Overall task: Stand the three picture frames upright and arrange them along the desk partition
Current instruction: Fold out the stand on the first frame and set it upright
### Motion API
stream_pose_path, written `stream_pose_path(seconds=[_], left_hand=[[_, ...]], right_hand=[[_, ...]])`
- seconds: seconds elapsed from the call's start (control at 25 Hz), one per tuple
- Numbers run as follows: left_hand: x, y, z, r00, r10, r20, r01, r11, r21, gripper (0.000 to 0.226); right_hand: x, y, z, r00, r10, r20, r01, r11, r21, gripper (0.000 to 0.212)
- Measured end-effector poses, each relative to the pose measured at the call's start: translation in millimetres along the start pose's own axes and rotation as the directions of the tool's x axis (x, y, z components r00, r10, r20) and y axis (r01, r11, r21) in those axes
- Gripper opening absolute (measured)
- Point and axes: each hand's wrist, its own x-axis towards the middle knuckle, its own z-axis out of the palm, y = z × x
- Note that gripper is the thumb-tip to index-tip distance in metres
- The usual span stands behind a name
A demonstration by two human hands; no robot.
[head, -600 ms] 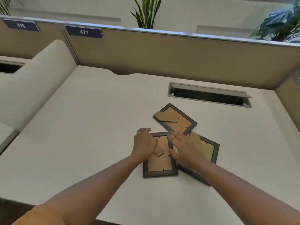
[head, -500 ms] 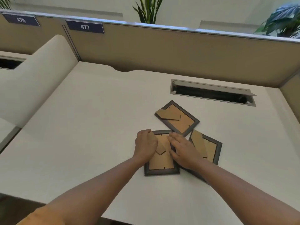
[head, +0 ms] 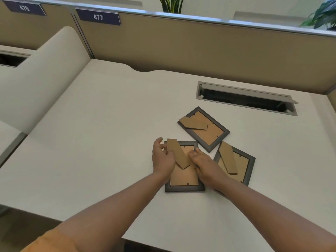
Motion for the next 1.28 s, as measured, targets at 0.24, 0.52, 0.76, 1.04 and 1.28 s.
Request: stream_pose_path(seconds=[0.24, 0.52, 0.76, 1.04, 1.28], left_hand=[[-2.8, 6.3, 5.5, 0.989, -0.06, 0.135, 0.056, 0.998, 0.034, 0.022], [10.8, 34.7, -11.0, 0.99, -0.119, 0.072, 0.103, 0.977, 0.188, 0.019], [20.7, 85.0, -30.9, 0.955, -0.191, 0.225, 0.047, 0.851, 0.523, 0.061], [14.8, 133.0, -31.2, 0.873, 0.022, 0.487, -0.462, 0.357, 0.812, 0.057], [10.8, 119.3, -38.4, 0.805, 0.258, 0.534, -0.577, 0.136, 0.805, 0.075]], right_hand=[[-4.0, 1.3, -7.2, 0.991, -0.041, 0.13, 0.047, 0.998, -0.05, 0.104], [-7.8, -12.5, -8.8, 0.954, -0.298, -0.023, 0.293, 0.946, -0.139, 0.075], [1.7, -42.8, -20.4, 0.981, 0.028, -0.191, 0.084, 0.828, 0.555, 0.05], [17.2, -43.5, -14.1, 0.95, 0.302, 0.073, -0.202, 0.423, 0.883, 0.036], [38.3, -53.5, -6.5, 0.941, 0.317, 0.115, -0.207, 0.275, 0.939, 0.037]])
